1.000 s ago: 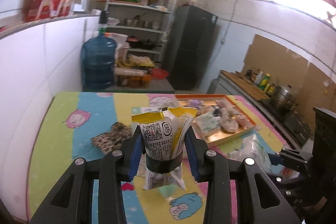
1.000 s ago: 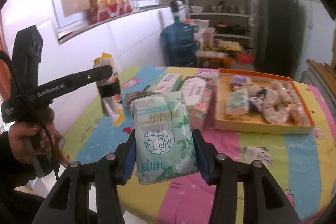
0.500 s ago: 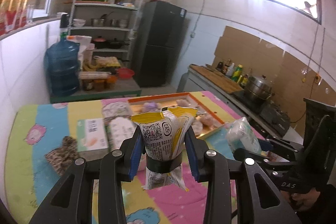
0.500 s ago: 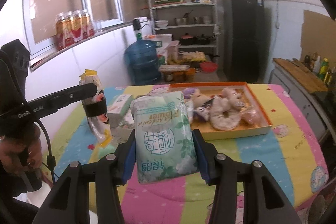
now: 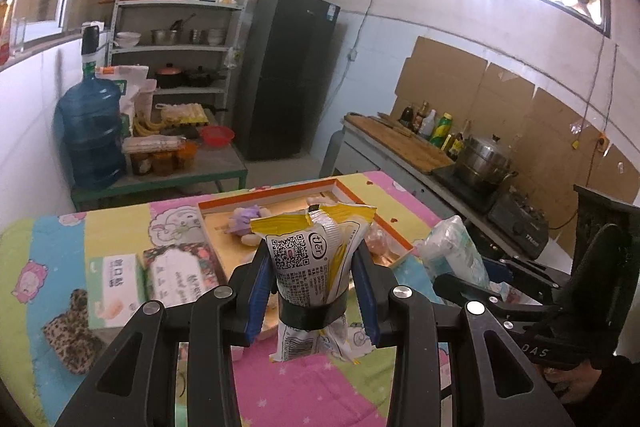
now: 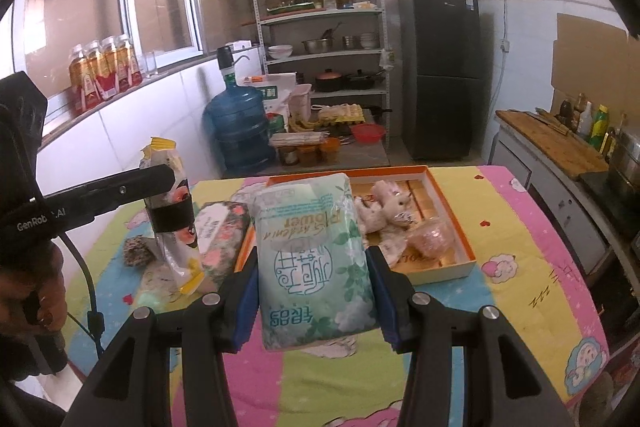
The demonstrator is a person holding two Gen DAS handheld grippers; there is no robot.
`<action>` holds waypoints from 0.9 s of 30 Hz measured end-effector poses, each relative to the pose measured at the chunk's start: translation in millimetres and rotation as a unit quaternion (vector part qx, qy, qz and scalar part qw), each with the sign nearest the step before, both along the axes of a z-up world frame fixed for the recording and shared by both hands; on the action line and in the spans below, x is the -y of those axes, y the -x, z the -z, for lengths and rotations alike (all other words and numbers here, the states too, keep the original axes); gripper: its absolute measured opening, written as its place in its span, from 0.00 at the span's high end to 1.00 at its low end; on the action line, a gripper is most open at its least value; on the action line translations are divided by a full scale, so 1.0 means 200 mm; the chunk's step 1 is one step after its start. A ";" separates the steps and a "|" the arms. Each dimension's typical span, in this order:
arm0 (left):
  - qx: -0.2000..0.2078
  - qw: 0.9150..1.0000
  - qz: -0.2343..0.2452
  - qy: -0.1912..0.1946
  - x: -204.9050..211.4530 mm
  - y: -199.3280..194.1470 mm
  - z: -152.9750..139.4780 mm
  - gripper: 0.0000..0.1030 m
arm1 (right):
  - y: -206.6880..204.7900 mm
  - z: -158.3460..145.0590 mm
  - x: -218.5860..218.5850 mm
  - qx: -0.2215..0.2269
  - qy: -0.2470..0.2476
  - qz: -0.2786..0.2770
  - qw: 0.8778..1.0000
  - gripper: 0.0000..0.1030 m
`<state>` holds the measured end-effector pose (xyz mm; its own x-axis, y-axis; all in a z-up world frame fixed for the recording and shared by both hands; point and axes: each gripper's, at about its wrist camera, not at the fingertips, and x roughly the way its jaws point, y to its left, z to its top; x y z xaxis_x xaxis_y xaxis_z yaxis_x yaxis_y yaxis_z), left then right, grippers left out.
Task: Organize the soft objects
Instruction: 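Carry the snack pack with the left tool while the right tool carries the tissue pack to the box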
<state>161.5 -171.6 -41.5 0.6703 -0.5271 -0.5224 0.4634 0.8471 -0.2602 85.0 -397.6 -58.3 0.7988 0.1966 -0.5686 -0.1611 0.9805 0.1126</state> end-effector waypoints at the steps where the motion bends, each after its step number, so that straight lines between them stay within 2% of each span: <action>1: -0.001 1.000 0.000 -0.002 0.02 -0.02 0.00 0.62 | -0.02 0.01 0.01 0.000 0.003 0.000 1.000 0.51; 16: -0.027 0.999 -0.006 -0.017 0.28 -0.31 0.08 0.62 | -0.28 0.10 0.22 -0.016 -0.015 0.000 1.000 0.51; 23: -0.042 0.999 -0.017 -0.027 0.38 -0.43 0.14 0.62 | -0.41 0.19 0.24 -0.026 0.023 -0.019 0.999 0.51; 27: -0.052 0.998 -0.025 -0.033 0.43 -0.51 0.18 0.62 | -0.49 0.24 0.27 -0.033 0.011 -0.030 0.999 0.51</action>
<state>263.4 -258.2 -78.0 0.6352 -0.4569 -0.6227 0.3937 0.8852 -0.2479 183.8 -451.1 -107.2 0.7459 0.2298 -0.6251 -0.2131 0.9716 0.1029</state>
